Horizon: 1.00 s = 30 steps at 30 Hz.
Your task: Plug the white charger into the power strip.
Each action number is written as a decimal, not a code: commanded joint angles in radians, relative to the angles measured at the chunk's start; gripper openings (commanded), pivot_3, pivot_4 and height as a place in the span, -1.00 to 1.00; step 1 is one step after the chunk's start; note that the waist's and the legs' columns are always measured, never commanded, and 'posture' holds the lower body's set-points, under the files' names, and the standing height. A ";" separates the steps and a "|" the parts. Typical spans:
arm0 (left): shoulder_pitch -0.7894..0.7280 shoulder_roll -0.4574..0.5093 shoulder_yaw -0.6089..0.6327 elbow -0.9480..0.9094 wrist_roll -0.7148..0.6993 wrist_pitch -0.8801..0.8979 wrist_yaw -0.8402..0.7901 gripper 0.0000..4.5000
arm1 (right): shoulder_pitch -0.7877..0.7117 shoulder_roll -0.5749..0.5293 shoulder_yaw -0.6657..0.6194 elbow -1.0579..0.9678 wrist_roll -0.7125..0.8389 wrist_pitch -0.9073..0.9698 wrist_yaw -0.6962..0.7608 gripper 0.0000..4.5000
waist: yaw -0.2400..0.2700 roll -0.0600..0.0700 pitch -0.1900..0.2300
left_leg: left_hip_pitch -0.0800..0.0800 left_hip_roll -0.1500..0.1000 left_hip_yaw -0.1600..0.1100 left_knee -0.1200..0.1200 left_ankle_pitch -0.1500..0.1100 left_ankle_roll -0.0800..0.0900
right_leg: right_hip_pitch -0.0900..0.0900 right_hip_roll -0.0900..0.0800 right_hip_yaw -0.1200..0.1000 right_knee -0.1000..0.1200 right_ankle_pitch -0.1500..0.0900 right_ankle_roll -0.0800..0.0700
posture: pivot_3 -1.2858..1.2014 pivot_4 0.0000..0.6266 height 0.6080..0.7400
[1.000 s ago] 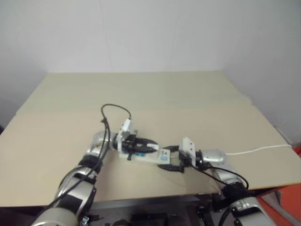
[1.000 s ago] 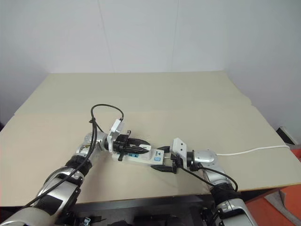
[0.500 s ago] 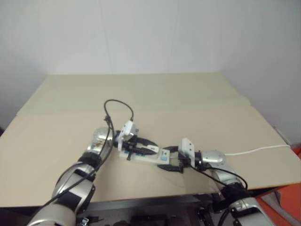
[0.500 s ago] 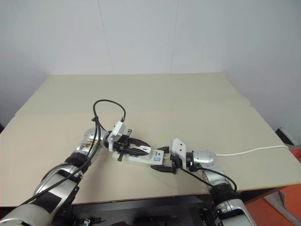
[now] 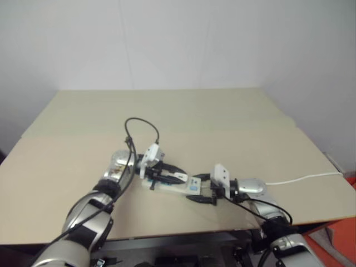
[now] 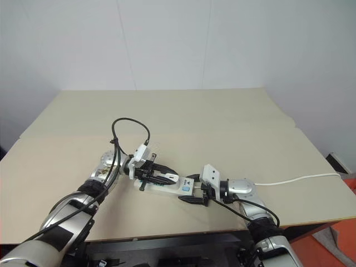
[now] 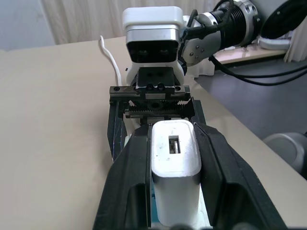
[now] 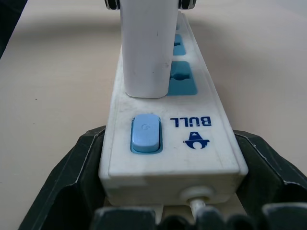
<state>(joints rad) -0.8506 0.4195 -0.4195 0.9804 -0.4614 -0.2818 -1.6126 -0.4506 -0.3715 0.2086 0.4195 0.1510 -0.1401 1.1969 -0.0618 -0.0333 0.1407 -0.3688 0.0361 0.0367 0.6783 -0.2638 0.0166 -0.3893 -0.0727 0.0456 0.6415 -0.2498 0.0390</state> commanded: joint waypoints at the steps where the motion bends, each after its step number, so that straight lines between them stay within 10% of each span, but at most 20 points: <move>1: 0.021 0.022 0.006 0.036 0.027 0.021 -0.002 0.15 | 0.015 0.002 0.037 -0.003 -0.017 -0.007 0.026 0.53 | 0.001 0.000 0.000 | -0.001 0.000 -0.001 0.000 0.000 0.000 | -0.001 0.000 -0.001 0.000 0.000 -0.001 | 0.03 -0.52 1.00; 9: 0.029 0.048 0.007 -0.033 -0.037 0.019 -0.002 0.99 | 0.010 0.002 0.037 0.005 -0.015 -0.009 0.024 0.53 | 0.000 0.000 0.000 | -0.001 0.000 -0.001 -0.001 -0.001 0.001 | -0.001 0.000 -0.001 -0.001 -0.001 -0.001 | 0.03 -0.52 1.00; 14: 0.008 0.084 0.018 -0.067 -0.043 0.032 -0.002 0.99 | 0.004 0.005 0.026 0.006 -0.006 0.000 0.013 0.53 | -0.001 0.000 0.001 | -0.002 0.000 -0.001 -0.001 -0.001 0.001 | -0.001 0.000 -0.001 -0.001 -0.001 -0.001 | 0.03 -0.52 1.00; 18: 0.002 0.129 0.038 -0.106 -0.084 0.059 -0.002 1.00 | -0.006 0.003 0.016 -0.002 0.005 0.026 0.010 0.98 | 0.000 -0.002 0.006 | -0.005 0.001 -0.001 0.000 -0.001 0.001 | -0.005 0.000 -0.002 0.000 -0.001 -0.001 | 0.03 -0.52 1.00; 30: 0.059 0.333 0.116 -0.224 -0.177 0.107 -0.002 1.00 | 0.065 -0.142 -0.083 -0.243 0.114 0.109 0.053 0.98 | 0.024 -0.002 0.018 | -0.024 -0.001 -0.001 0.002 -0.001 0.001 | -0.023 -0.002 -0.002 0.002 -0.001 -0.001 | 0.03 -0.52 1.00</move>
<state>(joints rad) -0.8003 0.7332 -0.3305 0.7954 -0.6101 -0.1741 -1.6113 -0.3910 -0.4938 0.1650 0.2475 0.2258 -0.0446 1.2409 -0.0374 -0.0354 0.1586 -0.3956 0.0347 0.0356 0.6808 -0.2643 0.0175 -0.4153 -0.0757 0.0432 0.6441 -0.2503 0.0379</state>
